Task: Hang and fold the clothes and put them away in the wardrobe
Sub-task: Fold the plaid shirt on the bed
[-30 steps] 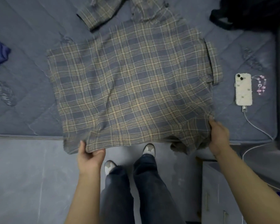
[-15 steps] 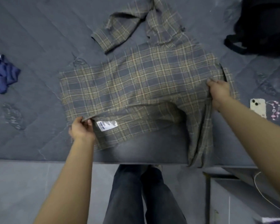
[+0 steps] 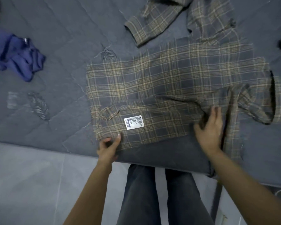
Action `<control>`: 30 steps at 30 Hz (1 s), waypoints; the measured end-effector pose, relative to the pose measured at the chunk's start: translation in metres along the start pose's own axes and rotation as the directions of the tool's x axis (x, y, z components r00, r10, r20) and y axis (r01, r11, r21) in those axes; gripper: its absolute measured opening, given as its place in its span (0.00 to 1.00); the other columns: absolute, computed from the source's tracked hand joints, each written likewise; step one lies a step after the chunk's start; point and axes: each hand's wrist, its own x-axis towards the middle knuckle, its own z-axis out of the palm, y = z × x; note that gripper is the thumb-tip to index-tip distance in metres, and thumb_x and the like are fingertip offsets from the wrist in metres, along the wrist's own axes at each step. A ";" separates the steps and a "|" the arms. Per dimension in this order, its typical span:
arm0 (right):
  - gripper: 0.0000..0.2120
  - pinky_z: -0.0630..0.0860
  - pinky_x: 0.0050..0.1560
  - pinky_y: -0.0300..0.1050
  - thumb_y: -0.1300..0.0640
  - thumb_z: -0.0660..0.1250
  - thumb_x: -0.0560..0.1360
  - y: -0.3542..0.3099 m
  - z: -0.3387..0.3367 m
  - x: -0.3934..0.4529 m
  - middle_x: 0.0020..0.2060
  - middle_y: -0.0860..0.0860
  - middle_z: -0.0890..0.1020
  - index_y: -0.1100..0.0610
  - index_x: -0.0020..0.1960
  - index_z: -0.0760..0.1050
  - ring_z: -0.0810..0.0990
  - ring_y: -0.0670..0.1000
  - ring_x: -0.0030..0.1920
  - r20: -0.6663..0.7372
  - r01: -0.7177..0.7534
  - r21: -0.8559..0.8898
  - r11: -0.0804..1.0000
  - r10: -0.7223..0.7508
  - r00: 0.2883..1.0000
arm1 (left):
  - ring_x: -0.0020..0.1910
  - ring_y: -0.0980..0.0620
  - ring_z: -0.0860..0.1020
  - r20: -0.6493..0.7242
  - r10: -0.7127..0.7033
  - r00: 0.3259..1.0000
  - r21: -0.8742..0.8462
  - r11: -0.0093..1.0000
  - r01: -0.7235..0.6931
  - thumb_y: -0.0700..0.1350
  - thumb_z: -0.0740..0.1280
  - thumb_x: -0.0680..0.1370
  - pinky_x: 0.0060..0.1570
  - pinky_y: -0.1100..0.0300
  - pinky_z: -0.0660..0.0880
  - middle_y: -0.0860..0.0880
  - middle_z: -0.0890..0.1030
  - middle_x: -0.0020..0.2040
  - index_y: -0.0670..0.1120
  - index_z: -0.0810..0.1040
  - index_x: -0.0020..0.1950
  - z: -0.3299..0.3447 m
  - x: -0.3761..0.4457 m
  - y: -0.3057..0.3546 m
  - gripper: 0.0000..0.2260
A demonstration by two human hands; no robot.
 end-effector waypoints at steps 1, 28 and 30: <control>0.38 0.51 0.77 0.50 0.60 0.70 0.76 0.006 0.006 -0.006 0.78 0.62 0.50 0.63 0.78 0.52 0.51 0.60 0.78 0.081 0.006 -0.009 1.000 -0.005 0.997 | 0.59 0.43 0.76 0.009 0.036 0.999 0.003 0.999 -0.036 0.53 0.77 0.69 0.54 0.46 0.79 0.46 0.72 0.63 0.50 0.75 0.48 0.008 0.000 0.000 0.16; 0.14 0.74 0.46 0.47 0.52 0.67 0.78 0.114 -0.070 0.029 0.45 0.59 0.81 0.64 0.50 0.75 0.80 0.61 0.52 0.387 -0.096 0.016 0.995 0.082 0.919 | 0.52 0.50 0.74 0.451 0.185 0.873 0.260 0.909 -0.327 0.36 0.66 0.79 0.53 0.64 0.71 0.45 0.77 0.50 0.38 0.77 0.57 0.206 -0.123 -0.038 0.07; 0.16 0.75 0.56 0.48 0.53 0.66 0.79 0.102 -0.074 0.039 0.54 0.57 0.82 0.64 0.59 0.77 0.80 0.58 0.57 0.536 -0.316 0.254 0.914 0.139 0.833 | 0.52 0.51 0.74 0.463 0.084 0.883 0.218 0.954 -0.206 0.39 0.66 0.80 0.50 0.62 0.72 0.45 0.77 0.53 0.39 0.75 0.62 0.221 -0.133 -0.046 0.11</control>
